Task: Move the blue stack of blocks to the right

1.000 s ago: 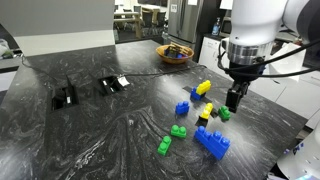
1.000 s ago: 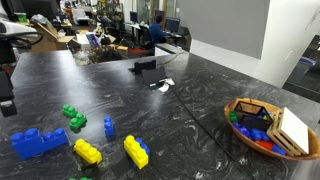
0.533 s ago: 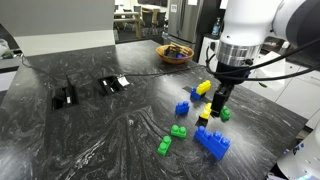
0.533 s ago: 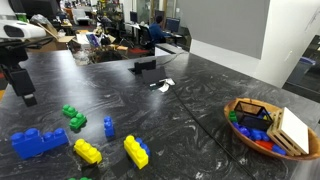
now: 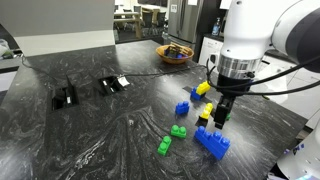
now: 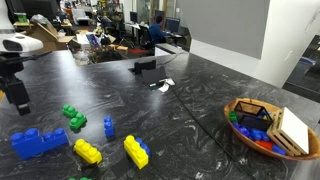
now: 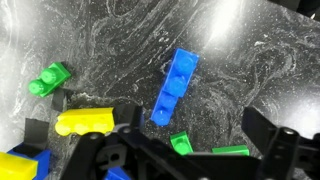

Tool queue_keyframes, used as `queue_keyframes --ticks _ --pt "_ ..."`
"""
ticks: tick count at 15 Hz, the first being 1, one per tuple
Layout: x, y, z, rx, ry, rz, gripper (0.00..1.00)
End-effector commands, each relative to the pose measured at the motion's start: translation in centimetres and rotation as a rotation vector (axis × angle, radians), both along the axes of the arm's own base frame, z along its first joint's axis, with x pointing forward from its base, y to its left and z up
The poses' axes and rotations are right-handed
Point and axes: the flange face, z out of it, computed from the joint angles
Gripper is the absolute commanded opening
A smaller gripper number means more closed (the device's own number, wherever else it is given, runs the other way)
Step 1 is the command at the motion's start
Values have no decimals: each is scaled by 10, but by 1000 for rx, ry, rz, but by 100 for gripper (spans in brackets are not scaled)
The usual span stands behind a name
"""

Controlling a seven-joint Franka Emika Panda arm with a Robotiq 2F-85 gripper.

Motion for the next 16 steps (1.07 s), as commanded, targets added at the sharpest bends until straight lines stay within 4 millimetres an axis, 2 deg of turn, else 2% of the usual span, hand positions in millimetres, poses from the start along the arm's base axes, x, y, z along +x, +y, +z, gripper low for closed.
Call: queue_keyframes --ticks 1,5,7,11,16 --pt "0 0 0 0 1 0 100" --pt "2 0 -4 21 -5 -8 100" --pt "4 1 -17 32 -21 -56 100" --pt "1 1 -58 24 -35 -152 100" --pt "-17 5 -89 13 -16 -264 100"
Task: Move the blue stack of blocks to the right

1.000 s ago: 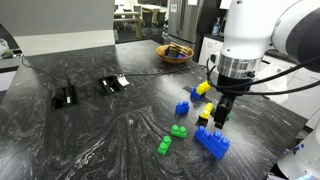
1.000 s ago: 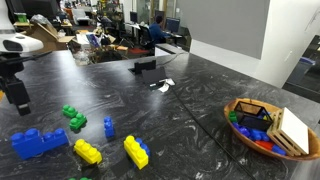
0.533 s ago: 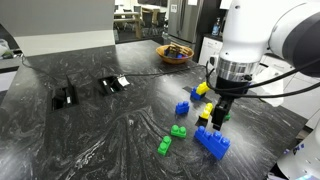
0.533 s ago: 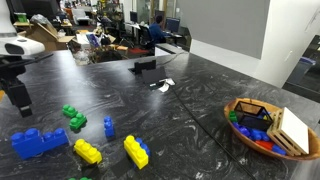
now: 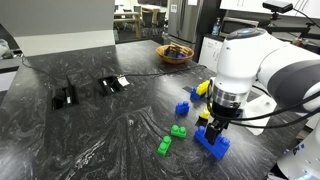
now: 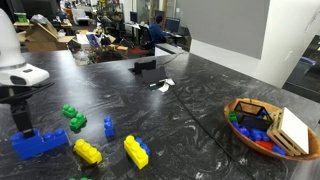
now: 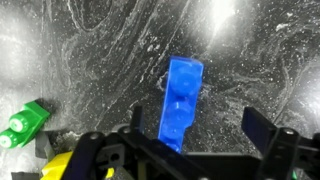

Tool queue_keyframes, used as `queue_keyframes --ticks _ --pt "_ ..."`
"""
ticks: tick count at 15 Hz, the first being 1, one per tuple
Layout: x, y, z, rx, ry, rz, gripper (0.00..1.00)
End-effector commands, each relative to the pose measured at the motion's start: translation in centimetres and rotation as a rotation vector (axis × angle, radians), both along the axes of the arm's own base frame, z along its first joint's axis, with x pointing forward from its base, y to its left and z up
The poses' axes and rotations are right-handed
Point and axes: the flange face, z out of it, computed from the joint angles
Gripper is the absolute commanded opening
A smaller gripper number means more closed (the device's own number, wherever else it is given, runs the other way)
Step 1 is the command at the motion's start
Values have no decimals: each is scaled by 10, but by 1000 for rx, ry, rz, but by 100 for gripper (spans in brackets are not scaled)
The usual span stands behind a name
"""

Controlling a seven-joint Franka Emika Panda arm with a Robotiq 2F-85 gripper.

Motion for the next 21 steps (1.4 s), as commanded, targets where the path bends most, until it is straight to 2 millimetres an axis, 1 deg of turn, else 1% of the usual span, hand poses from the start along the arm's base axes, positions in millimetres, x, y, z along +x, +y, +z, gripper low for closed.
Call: queue_keyframes --ticks 1,4,9,13,16,19,20,21 --pt "-13 6 -13 39 4 -61 100" --pt "-23 12 -30 103 56 -55 100" --pt "-30 9 -41 158 85 -79 100" --pt "-29 -5 -44 98 79 -112 100" --pt "-23 -16 -45 52 72 -115 100" --pt "-16 -22 -44 25 61 -109 100" --pt "-15 -24 -44 20 58 -107 81" --pt "-15 -25 -45 16 54 -107 74"
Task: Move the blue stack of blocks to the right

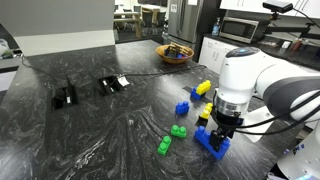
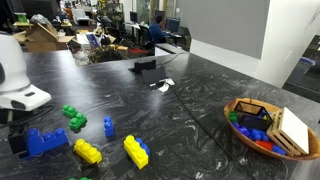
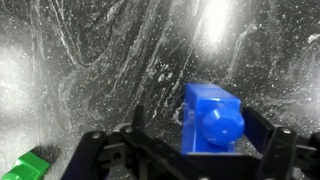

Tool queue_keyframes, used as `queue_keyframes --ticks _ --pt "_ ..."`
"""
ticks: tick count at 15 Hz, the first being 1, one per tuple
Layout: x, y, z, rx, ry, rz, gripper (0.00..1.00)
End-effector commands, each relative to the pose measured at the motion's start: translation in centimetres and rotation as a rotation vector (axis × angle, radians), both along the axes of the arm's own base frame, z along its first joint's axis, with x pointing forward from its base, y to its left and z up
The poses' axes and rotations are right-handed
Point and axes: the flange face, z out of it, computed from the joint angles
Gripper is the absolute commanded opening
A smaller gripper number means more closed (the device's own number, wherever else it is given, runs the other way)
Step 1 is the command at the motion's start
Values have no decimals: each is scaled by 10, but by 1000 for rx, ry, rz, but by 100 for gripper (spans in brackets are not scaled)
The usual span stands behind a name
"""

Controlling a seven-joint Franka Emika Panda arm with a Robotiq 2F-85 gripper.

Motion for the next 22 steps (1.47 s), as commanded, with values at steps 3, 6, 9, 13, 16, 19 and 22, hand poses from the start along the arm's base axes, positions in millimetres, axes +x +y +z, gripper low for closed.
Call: queue_keyframes --ticks 3,6,9,13,16,19,22 --pt "5 -5 1 -12 -12 -1 52" --pt "4 -3 5 7 -24 1 31" --pt "5 1 14 26 -53 15 12" --pt "2 4 35 41 -108 25 11" --pt "-3 -5 55 24 -149 -8 11" --pt "-6 -27 71 51 -175 -78 11" --pt "-9 -70 82 65 -155 -190 11"
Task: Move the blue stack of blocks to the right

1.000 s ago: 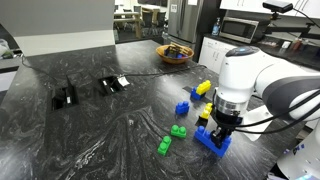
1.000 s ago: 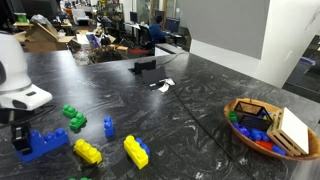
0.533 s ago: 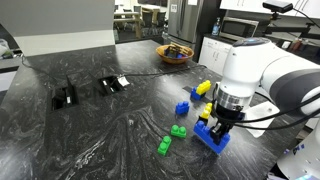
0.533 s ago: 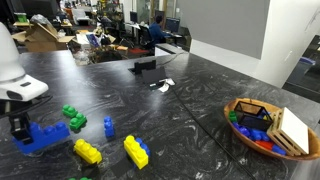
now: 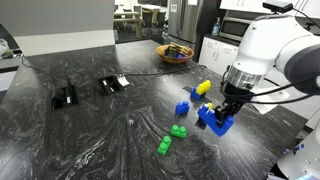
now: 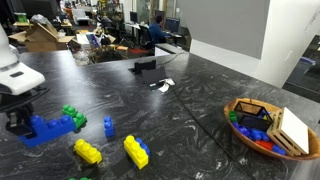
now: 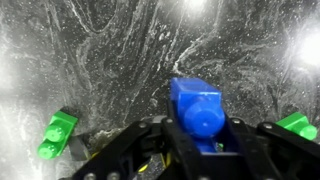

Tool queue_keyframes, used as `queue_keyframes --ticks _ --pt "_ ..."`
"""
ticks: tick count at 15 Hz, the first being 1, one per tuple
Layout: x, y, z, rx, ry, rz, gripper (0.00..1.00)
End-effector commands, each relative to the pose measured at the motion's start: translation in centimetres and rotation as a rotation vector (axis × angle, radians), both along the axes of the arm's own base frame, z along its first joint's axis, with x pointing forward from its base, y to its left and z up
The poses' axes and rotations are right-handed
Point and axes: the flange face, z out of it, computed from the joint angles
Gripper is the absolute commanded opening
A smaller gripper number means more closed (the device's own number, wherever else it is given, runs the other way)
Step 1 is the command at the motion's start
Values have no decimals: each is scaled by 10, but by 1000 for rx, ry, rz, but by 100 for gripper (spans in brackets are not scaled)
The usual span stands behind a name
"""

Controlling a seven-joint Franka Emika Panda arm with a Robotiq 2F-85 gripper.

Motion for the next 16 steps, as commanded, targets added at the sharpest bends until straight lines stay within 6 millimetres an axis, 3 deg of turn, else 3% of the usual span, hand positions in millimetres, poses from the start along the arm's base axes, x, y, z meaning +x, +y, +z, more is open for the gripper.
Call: queue_keyframes --ticks 1,8,11,14,15,16 --pt "-11 -45 12 32 24 -131 11" --pt "-58 -151 43 -51 148 -545 11" --pt "-80 -183 51 13 184 -662 11" --pt "-88 -206 54 94 154 -690 11" --pt "-84 -201 54 45 169 -680 36" --pt "-86 -205 54 61 168 -688 36"
